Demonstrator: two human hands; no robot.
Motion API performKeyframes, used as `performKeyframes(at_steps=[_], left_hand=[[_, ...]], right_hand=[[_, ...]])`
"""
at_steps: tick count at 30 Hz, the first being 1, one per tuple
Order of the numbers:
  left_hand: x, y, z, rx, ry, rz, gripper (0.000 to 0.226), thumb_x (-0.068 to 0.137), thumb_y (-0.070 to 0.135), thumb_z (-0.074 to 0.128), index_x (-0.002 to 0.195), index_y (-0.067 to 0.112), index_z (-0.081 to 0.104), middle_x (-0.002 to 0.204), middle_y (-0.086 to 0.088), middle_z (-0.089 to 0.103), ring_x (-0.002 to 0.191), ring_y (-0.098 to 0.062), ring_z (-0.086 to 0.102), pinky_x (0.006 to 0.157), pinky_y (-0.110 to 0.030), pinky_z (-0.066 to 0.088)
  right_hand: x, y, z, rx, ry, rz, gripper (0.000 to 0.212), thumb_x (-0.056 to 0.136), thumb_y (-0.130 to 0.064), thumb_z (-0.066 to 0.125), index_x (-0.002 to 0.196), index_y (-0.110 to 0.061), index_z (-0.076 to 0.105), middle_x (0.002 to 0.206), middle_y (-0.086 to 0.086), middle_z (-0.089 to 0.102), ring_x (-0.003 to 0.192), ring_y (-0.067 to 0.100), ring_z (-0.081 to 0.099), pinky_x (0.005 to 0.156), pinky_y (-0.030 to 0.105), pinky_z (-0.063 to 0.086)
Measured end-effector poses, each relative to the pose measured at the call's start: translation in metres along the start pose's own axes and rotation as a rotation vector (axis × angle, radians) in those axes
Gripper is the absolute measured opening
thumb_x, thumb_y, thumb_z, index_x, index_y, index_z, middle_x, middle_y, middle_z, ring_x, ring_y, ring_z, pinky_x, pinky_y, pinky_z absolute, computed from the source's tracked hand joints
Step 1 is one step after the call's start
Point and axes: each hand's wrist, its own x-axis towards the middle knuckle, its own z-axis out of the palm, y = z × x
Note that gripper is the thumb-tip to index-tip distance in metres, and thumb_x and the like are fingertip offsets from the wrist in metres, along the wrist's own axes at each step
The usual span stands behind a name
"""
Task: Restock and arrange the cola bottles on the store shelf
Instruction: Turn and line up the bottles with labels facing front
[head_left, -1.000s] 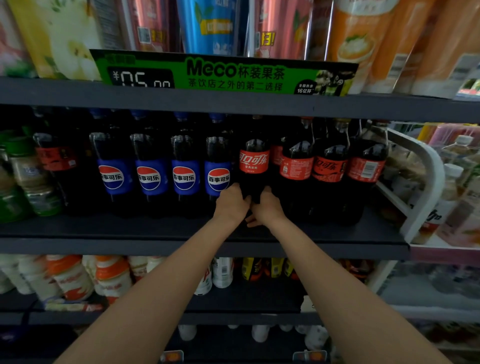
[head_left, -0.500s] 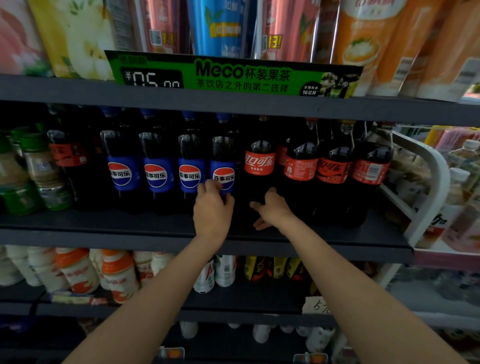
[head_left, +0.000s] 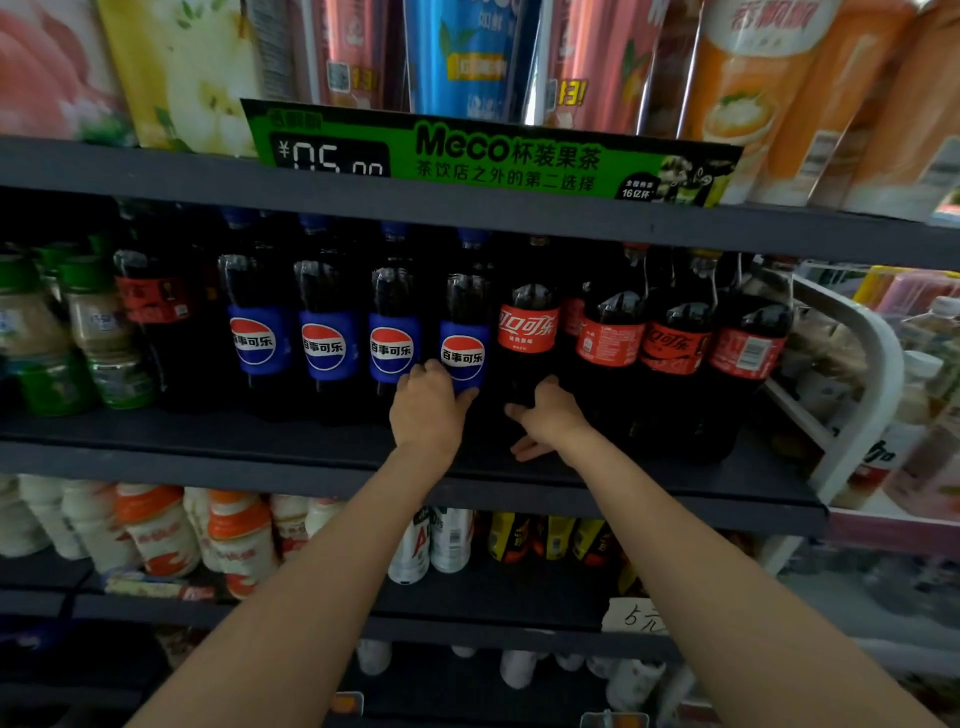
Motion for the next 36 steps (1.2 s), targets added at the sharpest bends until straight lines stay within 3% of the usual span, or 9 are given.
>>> performKeyframes(at_steps=[7, 10, 13, 16, 20, 25, 28, 32, 36], left_hand=[[-0.017, -0.002, 0.009, -0.27, 0.168, -0.003, 0.043, 0.083, 0.016, 0.065, 0.117, -0.001, 0.045, 0.122, -0.019, 0.047, 0.112, -0.033, 0.051, 0.088, -0.039, 0.05], [-0.029, 0.001, 0.015, -0.351, 0.291, 0.226, 0.024, 0.08, 0.002, 0.061, 0.102, -0.003, 0.052, 0.104, -0.019, 0.052, 0.096, -0.032, 0.055, 0.08, -0.037, 0.052], [-0.033, 0.021, 0.019, -0.332, 0.165, 0.464, 0.025, 0.082, 0.001, 0.058, 0.106, -0.002, 0.056, 0.104, -0.016, 0.056, 0.093, -0.028, 0.058, 0.078, -0.03, 0.049], [-0.038, 0.049, 0.024, -0.359, 0.011, 0.492, 0.035, 0.089, 0.004, 0.051, 0.124, 0.002, 0.052, 0.119, -0.015, 0.056, 0.107, -0.026, 0.058, 0.088, -0.032, 0.048], [-0.032, 0.077, 0.032, -0.419, -0.268, 0.34, 0.053, 0.094, 0.009, 0.045, 0.144, 0.004, 0.026, 0.141, -0.016, 0.043, 0.129, -0.028, 0.043, 0.104, -0.032, 0.037], [-0.015, 0.084, 0.037, -0.634, -0.553, 0.127, 0.06, 0.091, 0.002, 0.043, 0.146, 0.011, 0.02, 0.143, -0.013, 0.041, 0.132, -0.025, 0.039, 0.103, -0.028, 0.033], [-0.015, 0.081, 0.04, -0.625, -0.526, 0.109, 0.053, 0.087, -0.002, 0.044, 0.139, 0.008, 0.034, 0.136, -0.016, 0.046, 0.128, -0.028, 0.044, 0.102, -0.03, 0.036], [-0.017, 0.078, 0.039, -0.524, -0.42, 0.11, 0.049, 0.089, 0.004, 0.046, 0.137, 0.007, 0.038, 0.13, -0.018, 0.048, 0.12, -0.03, 0.05, 0.101, -0.035, 0.043], [-0.019, 0.073, 0.037, -0.4, -0.424, 0.155, 0.042, 0.091, 0.009, 0.046, 0.133, 0.005, 0.044, 0.129, -0.02, 0.047, 0.118, -0.031, 0.05, 0.091, -0.029, 0.042]], right_hand=[[-0.011, 0.004, 0.004, 0.037, 0.018, 0.019, 0.054, 0.095, -0.016, 0.053, 0.141, -0.01, 0.026, 0.127, 0.02, 0.05, 0.095, 0.034, 0.066, 0.075, 0.043, 0.058], [-0.019, 0.017, -0.006, -0.208, 0.344, -0.251, 0.026, 0.092, -0.019, 0.055, 0.114, -0.005, 0.053, 0.107, 0.015, 0.064, 0.083, 0.032, 0.067, 0.072, 0.044, 0.058], [-0.032, 0.03, -0.028, -0.189, 0.7, -0.43, 0.014, 0.09, -0.017, 0.056, 0.094, -0.006, 0.064, 0.091, 0.01, 0.068, 0.083, 0.025, 0.065, 0.071, 0.031, 0.051], [-0.039, 0.04, -0.046, -0.128, 0.806, -0.449, 0.015, 0.089, -0.017, 0.058, 0.098, -0.006, 0.06, 0.101, 0.008, 0.063, 0.091, 0.023, 0.06, 0.071, 0.026, 0.042], [-0.035, 0.05, -0.048, -0.157, 0.687, -0.367, 0.034, 0.091, -0.017, 0.057, 0.121, -0.004, 0.051, 0.119, 0.012, 0.058, 0.103, 0.028, 0.06, 0.083, 0.033, 0.05], [-0.031, 0.054, -0.047, -0.005, 0.441, -0.291, 0.04, 0.09, -0.008, 0.056, 0.128, -0.008, 0.042, 0.11, 0.014, 0.058, 0.075, 0.024, 0.066, 0.06, 0.036, 0.059], [-0.03, 0.056, -0.05, 0.048, 0.392, -0.311, 0.04, 0.09, -0.01, 0.058, 0.127, -0.009, 0.042, 0.104, 0.013, 0.06, 0.059, 0.012, 0.061, 0.045, 0.019, 0.054], [-0.025, 0.058, -0.054, 0.192, 0.315, -0.302, 0.043, 0.085, -0.022, 0.067, 0.12, -0.009, 0.044, 0.089, 0.006, 0.062, 0.058, 0.015, 0.062, 0.046, 0.024, 0.054], [-0.017, 0.056, -0.057, 0.113, 0.359, -0.332, 0.058, 0.077, -0.033, 0.074, 0.123, -0.011, 0.047, 0.114, 0.004, 0.062, 0.1, 0.021, 0.061, 0.074, 0.027, 0.047]])
